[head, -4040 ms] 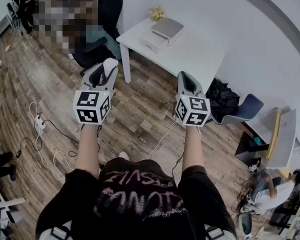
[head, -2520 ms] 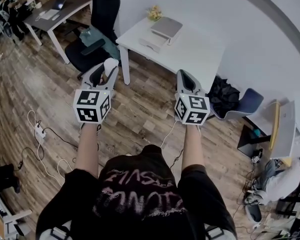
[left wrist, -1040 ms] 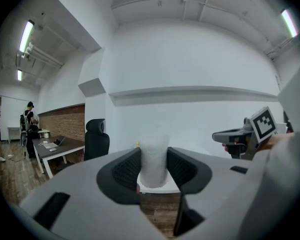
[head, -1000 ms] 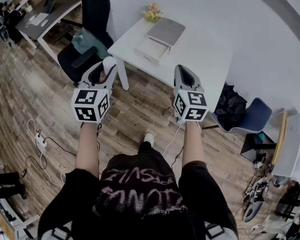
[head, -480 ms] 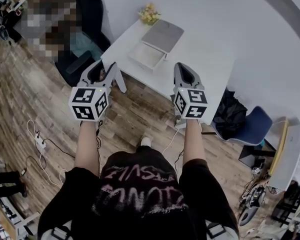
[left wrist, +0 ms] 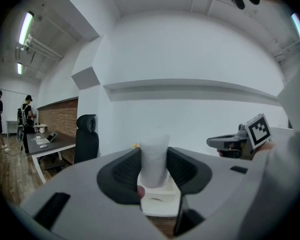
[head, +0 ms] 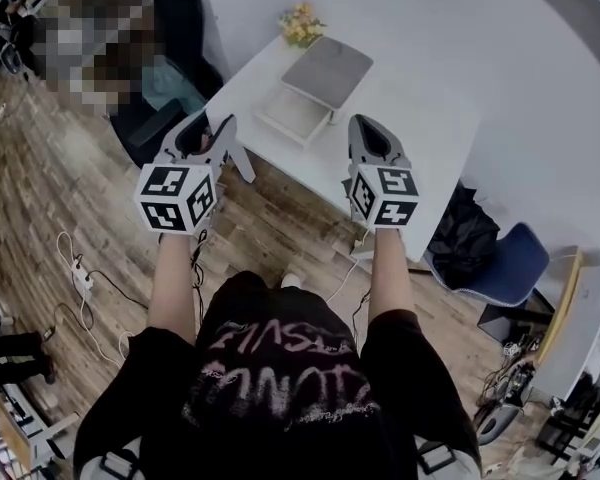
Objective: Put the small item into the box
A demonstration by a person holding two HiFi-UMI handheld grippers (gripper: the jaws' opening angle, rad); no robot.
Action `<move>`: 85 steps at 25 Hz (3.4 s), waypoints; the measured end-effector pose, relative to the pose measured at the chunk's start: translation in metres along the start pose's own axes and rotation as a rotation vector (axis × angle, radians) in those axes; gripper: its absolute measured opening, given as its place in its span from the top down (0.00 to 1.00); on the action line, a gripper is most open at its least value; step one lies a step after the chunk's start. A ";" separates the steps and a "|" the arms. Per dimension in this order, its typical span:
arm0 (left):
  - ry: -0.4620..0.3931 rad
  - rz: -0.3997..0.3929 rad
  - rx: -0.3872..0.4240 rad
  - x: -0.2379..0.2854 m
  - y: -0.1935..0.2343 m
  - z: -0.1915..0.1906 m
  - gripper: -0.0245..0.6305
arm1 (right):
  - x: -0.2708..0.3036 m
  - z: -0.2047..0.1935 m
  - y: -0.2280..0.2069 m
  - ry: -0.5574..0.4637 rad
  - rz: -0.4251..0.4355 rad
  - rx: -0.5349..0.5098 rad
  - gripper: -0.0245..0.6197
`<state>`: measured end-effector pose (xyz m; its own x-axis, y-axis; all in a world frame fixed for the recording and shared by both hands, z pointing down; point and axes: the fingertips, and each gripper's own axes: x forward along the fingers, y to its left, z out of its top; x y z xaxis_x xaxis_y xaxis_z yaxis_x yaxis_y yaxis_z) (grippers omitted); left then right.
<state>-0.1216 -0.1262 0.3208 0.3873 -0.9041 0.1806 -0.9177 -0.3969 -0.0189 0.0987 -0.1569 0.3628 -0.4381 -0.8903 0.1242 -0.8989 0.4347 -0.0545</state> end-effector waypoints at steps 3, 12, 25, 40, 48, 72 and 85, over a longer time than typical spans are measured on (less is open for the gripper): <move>-0.001 -0.010 0.002 0.005 0.001 0.002 0.71 | 0.006 0.002 0.000 -0.004 0.005 -0.013 0.94; -0.014 -0.038 -0.024 0.031 0.015 0.004 0.71 | 0.030 0.002 -0.007 0.004 -0.011 -0.029 0.94; 0.024 -0.155 -0.025 0.108 0.055 -0.006 0.71 | 0.096 -0.006 -0.028 0.046 -0.103 -0.015 0.94; 0.083 -0.376 -0.043 0.215 0.098 -0.006 0.71 | 0.164 -0.006 -0.055 0.097 -0.305 0.025 0.94; 0.102 -0.473 -0.024 0.252 0.114 -0.002 0.71 | 0.181 -0.001 -0.062 0.080 -0.420 0.052 0.94; 0.113 -0.611 0.029 0.292 0.062 0.004 0.71 | 0.146 0.001 -0.105 0.042 -0.565 0.124 0.95; 0.139 -0.538 0.067 0.295 0.034 0.001 0.71 | 0.139 -0.004 -0.136 0.014 -0.502 0.137 0.95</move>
<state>-0.0384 -0.4066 0.3720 0.7801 -0.5433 0.3103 -0.5842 -0.8100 0.0503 0.1601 -0.3391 0.3915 0.0470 -0.9822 0.1817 -0.9911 -0.0685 -0.1139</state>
